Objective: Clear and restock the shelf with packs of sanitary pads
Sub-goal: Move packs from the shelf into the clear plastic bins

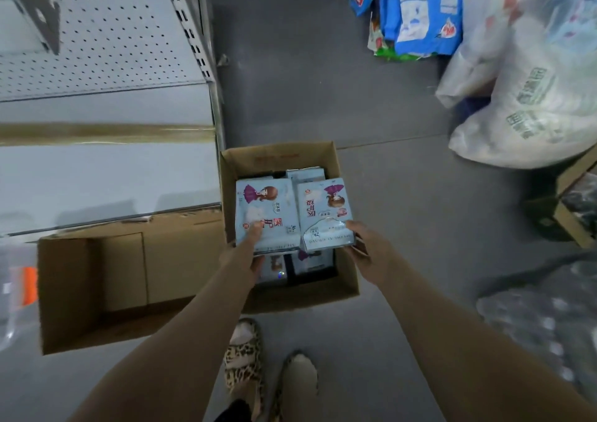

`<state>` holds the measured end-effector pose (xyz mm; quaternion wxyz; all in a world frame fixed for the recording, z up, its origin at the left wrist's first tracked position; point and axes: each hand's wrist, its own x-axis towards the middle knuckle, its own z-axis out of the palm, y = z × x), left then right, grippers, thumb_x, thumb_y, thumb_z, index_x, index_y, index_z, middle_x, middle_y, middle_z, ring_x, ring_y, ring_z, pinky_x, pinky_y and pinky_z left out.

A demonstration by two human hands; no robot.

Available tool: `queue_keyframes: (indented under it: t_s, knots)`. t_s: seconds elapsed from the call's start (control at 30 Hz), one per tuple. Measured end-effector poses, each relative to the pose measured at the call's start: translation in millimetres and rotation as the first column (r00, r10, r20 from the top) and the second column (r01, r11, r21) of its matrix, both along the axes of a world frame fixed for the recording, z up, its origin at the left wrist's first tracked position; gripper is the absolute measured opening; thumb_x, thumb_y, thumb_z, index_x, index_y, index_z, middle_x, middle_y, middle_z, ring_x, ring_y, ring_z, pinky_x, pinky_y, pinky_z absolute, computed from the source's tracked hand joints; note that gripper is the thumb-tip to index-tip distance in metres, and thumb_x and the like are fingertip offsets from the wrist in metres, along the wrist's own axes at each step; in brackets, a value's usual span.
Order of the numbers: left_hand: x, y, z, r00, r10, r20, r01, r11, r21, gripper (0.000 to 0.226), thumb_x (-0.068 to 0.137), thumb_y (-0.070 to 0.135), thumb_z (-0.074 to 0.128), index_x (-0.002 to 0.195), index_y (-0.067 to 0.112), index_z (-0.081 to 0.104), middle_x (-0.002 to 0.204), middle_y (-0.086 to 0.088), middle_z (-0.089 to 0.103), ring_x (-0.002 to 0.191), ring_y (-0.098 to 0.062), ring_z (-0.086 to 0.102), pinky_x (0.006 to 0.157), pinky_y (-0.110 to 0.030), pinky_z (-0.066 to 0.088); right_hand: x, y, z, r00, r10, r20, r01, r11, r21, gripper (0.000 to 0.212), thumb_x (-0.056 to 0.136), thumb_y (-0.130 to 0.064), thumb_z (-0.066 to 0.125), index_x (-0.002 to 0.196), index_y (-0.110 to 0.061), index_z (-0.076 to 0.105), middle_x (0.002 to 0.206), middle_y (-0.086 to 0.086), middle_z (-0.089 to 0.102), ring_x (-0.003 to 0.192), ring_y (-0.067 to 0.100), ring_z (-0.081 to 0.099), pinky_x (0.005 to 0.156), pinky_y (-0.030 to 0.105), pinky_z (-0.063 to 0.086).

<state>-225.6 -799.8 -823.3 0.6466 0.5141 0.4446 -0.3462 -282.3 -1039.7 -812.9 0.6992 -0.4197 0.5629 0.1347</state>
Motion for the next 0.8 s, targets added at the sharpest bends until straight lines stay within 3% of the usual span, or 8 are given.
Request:
queue_keyframes:
  t_s: [0.1,0.23,0.33,0.4,0.53,0.67,0.8]
  knots:
    - [15,-7,-12,1.0,0.022,0.004,-0.022,0.999,0.026,0.038,0.08,0.03,0.083,0.111,0.017,0.065,0.102,-0.007,0.077,0.085,-0.021,0.076,0.08,-0.039,0.062,13,-2,-19,1.0,0.002,0.018,-0.001,1.0,-0.018,0.018,0.092,-0.021,0.07,0.108,-0.013,0.066,0.118,0.008,0.067,0.102,0.02,0.067,0.087,0.032,0.058]
    - [31,-10,-35,0.999,0.042,-0.009,-0.042,0.995,0.087,0.041,0.079,0.028,0.083,0.112,0.015,0.062,0.104,-0.006,0.072,0.089,-0.021,0.071,0.078,-0.037,0.061,23,3,-35,0.998,-0.069,0.012,0.069,0.998,0.013,0.022,0.09,-0.012,0.071,0.111,-0.006,0.068,0.112,0.012,0.073,0.104,0.023,0.068,0.086,0.031,0.06]
    - [37,-9,-49,0.999,-0.039,-0.039,0.044,0.988,0.151,0.046,0.083,0.028,0.079,0.121,0.013,0.058,0.115,-0.006,0.066,0.096,-0.023,0.064,0.077,-0.035,0.056,32,9,-44,0.996,-0.088,-0.034,0.088,0.996,0.004,0.013,0.092,-0.005,0.067,0.104,-0.004,0.069,0.114,0.015,0.071,0.107,0.025,0.067,0.079,0.028,0.06]
    - [37,-8,-52,0.989,-0.134,-0.057,0.142,0.971,0.192,0.041,0.089,0.028,0.074,0.12,0.009,0.055,0.113,-0.007,0.063,0.086,-0.019,0.061,0.065,-0.028,0.051,37,12,-45,0.995,-0.081,-0.056,0.081,0.997,0.013,0.017,0.092,-0.007,0.07,0.108,-0.003,0.069,0.116,0.013,0.07,0.102,0.02,0.066,0.072,0.023,0.057]
    - [37,-9,-45,0.991,-0.118,-0.063,0.128,0.975,0.183,0.038,0.089,0.032,0.075,0.116,0.009,0.06,0.102,-0.007,0.068,0.082,-0.018,0.065,0.058,-0.027,0.047,42,12,-38,0.995,-0.056,-0.08,0.058,0.998,0.015,0.039,0.086,-0.016,0.08,0.121,-0.006,0.067,0.123,0.01,0.066,0.117,0.022,0.059,0.102,0.033,0.051]
    - [46,-11,-18,0.99,-0.143,0.003,0.138,0.961,0.237,0.036,0.088,0.034,0.076,0.113,0.012,0.062,0.101,-0.007,0.072,0.081,-0.018,0.068,0.058,-0.027,0.048,44,8,-6,0.992,0.059,-0.113,-0.064,0.997,-0.046,0.037,0.086,-0.017,0.079,0.118,-0.006,0.064,0.112,0.007,0.064,0.114,0.022,0.058,0.095,0.034,0.051]
    - [62,-19,42,0.953,-0.278,0.119,0.22,0.908,0.356,0.036,0.087,0.033,0.076,0.112,0.014,0.058,0.098,-0.003,0.069,0.077,-0.017,0.067,0.06,-0.029,0.053,53,5,43,0.967,0.203,-0.153,-0.229,0.957,-0.179,0.01,0.088,-0.007,0.072,0.093,-0.007,0.064,0.102,0.011,0.065,0.099,0.022,0.062,0.098,0.036,0.053]
